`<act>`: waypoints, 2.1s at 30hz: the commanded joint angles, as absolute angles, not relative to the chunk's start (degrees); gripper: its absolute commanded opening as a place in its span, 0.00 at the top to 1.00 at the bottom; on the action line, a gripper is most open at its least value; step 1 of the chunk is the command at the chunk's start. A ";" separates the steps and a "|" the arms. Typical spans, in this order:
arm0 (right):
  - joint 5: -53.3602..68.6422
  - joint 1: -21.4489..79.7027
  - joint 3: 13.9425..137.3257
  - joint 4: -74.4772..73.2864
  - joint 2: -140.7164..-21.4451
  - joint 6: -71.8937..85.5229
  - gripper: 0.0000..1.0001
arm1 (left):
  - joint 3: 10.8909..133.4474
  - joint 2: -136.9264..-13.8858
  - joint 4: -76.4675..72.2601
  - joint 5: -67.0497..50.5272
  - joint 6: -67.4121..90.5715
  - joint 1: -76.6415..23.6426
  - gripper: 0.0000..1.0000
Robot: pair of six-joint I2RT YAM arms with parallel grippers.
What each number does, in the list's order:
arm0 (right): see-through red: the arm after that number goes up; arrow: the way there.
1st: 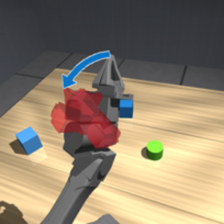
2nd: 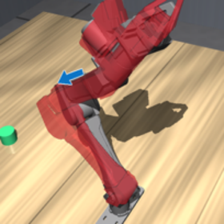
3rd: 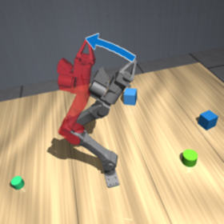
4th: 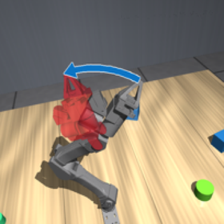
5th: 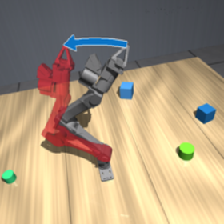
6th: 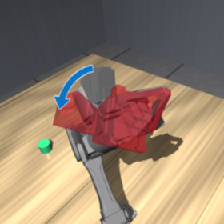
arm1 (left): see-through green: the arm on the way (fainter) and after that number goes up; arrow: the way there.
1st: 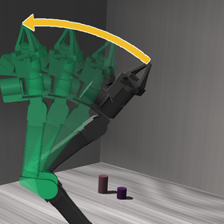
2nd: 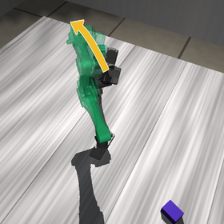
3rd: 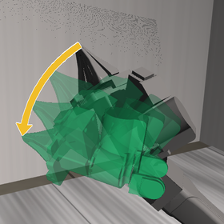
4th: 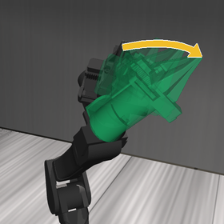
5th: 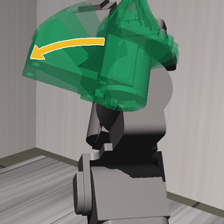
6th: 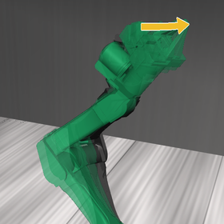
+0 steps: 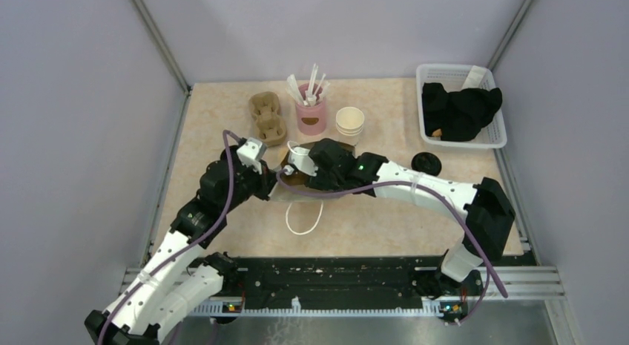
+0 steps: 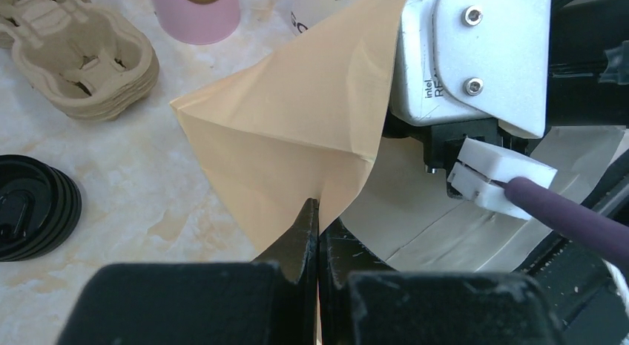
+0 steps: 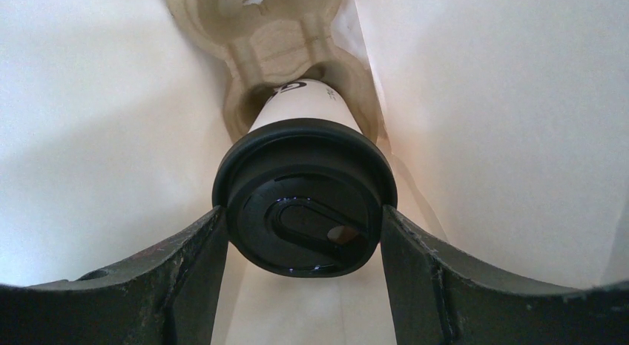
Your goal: Pack the takeout coffee
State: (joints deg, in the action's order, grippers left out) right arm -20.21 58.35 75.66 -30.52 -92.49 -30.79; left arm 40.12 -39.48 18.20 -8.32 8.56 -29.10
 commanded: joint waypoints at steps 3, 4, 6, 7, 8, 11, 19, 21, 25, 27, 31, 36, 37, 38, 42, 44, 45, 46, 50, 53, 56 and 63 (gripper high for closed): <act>-14.86 58.96 82.43 -38.39 -93.22 -27.10 0.68 | 47.19 -40.51 25.55 -13.74 11.77 -29.33 1.00; -14.01 59.16 83.36 -40.25 -93.59 -26.67 0.68 | 48.50 -41.04 26.76 -14.30 12.39 -29.34 1.00; -12.30 59.63 84.34 -43.26 -93.65 -26.17 0.68 | 51.36 -42.45 30.43 -15.28 13.87 -29.35 1.00; -10.85 59.82 84.45 -44.38 -93.37 -25.97 0.68 | 52.74 -43.37 31.98 -15.74 14.60 -29.34 1.00; -9.20 59.90 84.48 -45.46 -93.07 -25.80 0.68 | 53.99 -44.20 33.49 -16.32 15.65 -29.31 1.00; -4.30 59.90 85.40 -49.38 -93.03 -25.81 0.68 | 56.58 -46.95 37.63 -18.08 18.72 -29.35 1.00; 3.60 59.97 87.84 -54.89 -95.22 -27.72 0.68 | 64.13 -50.91 47.53 -12.26 23.87 -29.31 1.00; 3.89 59.96 89.01 -54.67 -96.78 -28.23 0.68 | 64.73 -50.86 47.62 -11.02 24.74 -29.32 1.00; 8.25 59.93 90.70 -55.16 -100.43 -28.15 0.68 | 66.75 -52.25 48.83 -8.25 25.44 -29.34 0.87; 9.50 59.94 90.46 -55.30 -102.06 -27.74 0.68 | 68.37 -53.05 49.31 -7.40 25.23 -29.28 0.77; 9.69 60.05 88.04 -53.46 -103.43 -28.23 0.68 | 71.86 -54.00 50.23 -5.88 24.15 -29.31 0.58; 6.67 60.03 85.21 -52.71 -103.30 -29.60 0.68 | 74.22 -51.83 50.32 -2.58 22.42 -29.35 0.43; 6.56 60.05 84.04 -52.72 -103.09 -29.56 0.68 | 74.20 -50.38 49.88 -1.76 22.11 -29.35 0.41; 6.46 60.03 83.31 -52.88 -102.90 -29.51 0.68 | 74.10 -49.28 49.37 -0.89 21.71 -29.32 0.39; 6.40 59.98 78.19 -51.95 -101.60 -29.15 0.68 | 74.26 -45.50 47.35 3.30 21.01 -29.31 0.35; 5.55 60.03 75.85 -50.98 -101.33 -29.53 0.68 | 74.77 -44.49 46.65 5.05 21.01 -29.28 0.35; 5.07 59.85 74.67 -49.92 -100.89 -29.45 0.68 | 75.24 -44.38 46.69 5.96 21.01 -29.27 0.35; 4.91 59.51 73.48 -48.98 -100.56 -29.38 0.68 | 75.69 -44.32 46.87 6.67 20.96 -29.31 0.35; 3.86 58.89 71.62 -47.98 -100.56 -29.46 0.70 | 76.56 -44.42 47.57 7.36 20.68 -29.33 0.34; 3.66 58.87 75.53 -49.01 -100.74 -28.76 0.69 | 77.11 -44.61 48.93 7.71 21.51 -29.28 0.35; 3.10 58.85 80.99 -51.26 -100.80 -27.57 0.64 | 77.79 -44.87 49.87 7.87 22.20 -29.34 0.34; 1.02 59.12 90.36 -53.81 -98.51 -24.29 0.37 | 78.35 -46.04 51.60 6.70 22.66 -29.24 0.34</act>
